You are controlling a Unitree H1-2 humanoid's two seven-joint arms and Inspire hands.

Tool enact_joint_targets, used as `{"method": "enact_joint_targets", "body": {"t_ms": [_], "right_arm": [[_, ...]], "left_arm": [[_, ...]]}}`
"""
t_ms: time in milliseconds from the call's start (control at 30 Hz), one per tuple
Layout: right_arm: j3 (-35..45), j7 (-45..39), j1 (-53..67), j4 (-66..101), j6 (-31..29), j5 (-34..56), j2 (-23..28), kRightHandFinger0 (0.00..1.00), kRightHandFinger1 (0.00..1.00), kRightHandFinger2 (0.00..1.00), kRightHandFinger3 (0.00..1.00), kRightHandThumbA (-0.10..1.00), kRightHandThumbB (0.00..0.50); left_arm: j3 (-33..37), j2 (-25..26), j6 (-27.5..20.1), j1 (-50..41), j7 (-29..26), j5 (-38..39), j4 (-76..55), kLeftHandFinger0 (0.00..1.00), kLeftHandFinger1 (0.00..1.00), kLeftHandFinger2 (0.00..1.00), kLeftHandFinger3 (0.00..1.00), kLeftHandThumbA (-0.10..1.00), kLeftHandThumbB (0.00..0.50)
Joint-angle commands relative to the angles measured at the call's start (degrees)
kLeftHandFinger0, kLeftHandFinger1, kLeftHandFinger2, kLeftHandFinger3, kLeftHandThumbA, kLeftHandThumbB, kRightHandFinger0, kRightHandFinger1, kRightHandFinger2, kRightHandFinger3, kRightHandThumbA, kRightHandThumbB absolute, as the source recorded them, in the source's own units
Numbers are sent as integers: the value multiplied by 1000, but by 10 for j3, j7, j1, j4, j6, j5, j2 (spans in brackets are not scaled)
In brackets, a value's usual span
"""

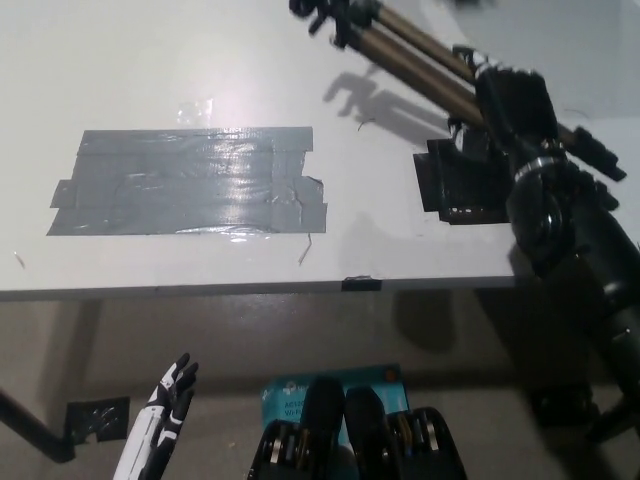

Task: A person hands a tripod to the robot which it grabs with its right hand and places in the middle of the table in front of it

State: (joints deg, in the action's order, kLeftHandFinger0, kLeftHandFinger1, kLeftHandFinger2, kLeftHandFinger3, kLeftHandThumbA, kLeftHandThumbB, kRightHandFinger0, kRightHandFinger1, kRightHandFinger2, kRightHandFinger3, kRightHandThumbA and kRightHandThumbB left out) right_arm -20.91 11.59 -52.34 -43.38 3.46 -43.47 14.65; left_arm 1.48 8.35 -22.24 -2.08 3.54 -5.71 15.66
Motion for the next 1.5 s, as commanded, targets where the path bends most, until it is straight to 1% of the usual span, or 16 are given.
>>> {"method": "enact_joint_targets", "body": {"t_ms": [0,100,233,300,333,367,400,433,467,500,733,867,933,1100,1233,1467], "right_arm": [[-12,-43,-21,13,-23,6,33,0,261,501,533,98,112],[-29,-46,-20,-7,-32,-3,40,0,246,536,482,-25,98],[-40,-49,-15,-28,-56,4,47,0,248,540,449,-1,77],[-46,-54,-9,-29,-61,4,53,0,259,534,432,152,84],[-45,-70,-5,-20,-54,9,56,48,332,607,500,247,135],[-42,-107,-4,-9,-49,24,60,373,626,846,758,500,193],[-40,-131,-4,-2,-47,35,63,458,649,839,800,583,221],[-33,-205,-5,16,-38,68,70,982,1000,1000,1000,713,289],[-27,-279,-10,30,-6,96,77,1000,1000,1000,1000,864,455],[-19,-312,-13,35,7,113,80,1000,1000,1000,1000,880,495],[25,-383,-31,105,18,195,97,1000,1000,1000,1000,936,500],[62,-401,-33,165,25,248,98,1000,1000,1000,1000,874,500],[82,-409,-31,206,46,272,96,1000,1000,1000,1000,836,500],[118,-433,-28,350,105,311,109,1000,1000,1000,1000,895,500],[148,-420,-33,412,104,336,109,1000,1000,1000,1000,910,500],[217,-399,20,621,162,387,112,1000,1000,1000,1000,880,493]], "left_arm": [[4,11,-12,3,7,-1,-7,1000,1000,1000,1000,948,288],[5,11,-9,5,8,1,-6,1000,1000,1000,1000,945,286],[5,11,-12,5,3,-5,-2,1000,1000,1000,1000,948,283],[6,12,-10,4,3,-8,-3,1000,1000,1000,1000,955,290],[6,13,-9,4,4,-6,-4,1000,1000,1000,1000,956,291],[6,13,-8,5,4,-6,-3,1000,1000,1000,1000,956,294],[6,13,-7,5,3,-6,-3,1000,1000,1000,1000,956,295],[6,13,-6,5,2,-8,-3,1000,1000,1000,1000,957,297],[6,13,-7,6,2,-8,-2,1000,1000,1000,1000,956,290],[6,13,-7,6,2,-9,-2,1000,1000,1000,1000,956,289],[10,14,-6,10,3,-14,2,1000,1000,1000,1000,954,288],[10,15,-10,16,3,-13,8,1000,1000,1000,1000,949,285],[10,15,-6,15,2,-16,3,1000,1000,1000,1000,952,287],[10,14,1,17,7,-8,-2,1000,1000,1000,1000,947,285],[10,14,-3,21,7,-7,0,1000,1000,1000,1000,938,284],[8,15,2,31,0,-16,-1,1000,1000,1000,1000,954,297]]}}
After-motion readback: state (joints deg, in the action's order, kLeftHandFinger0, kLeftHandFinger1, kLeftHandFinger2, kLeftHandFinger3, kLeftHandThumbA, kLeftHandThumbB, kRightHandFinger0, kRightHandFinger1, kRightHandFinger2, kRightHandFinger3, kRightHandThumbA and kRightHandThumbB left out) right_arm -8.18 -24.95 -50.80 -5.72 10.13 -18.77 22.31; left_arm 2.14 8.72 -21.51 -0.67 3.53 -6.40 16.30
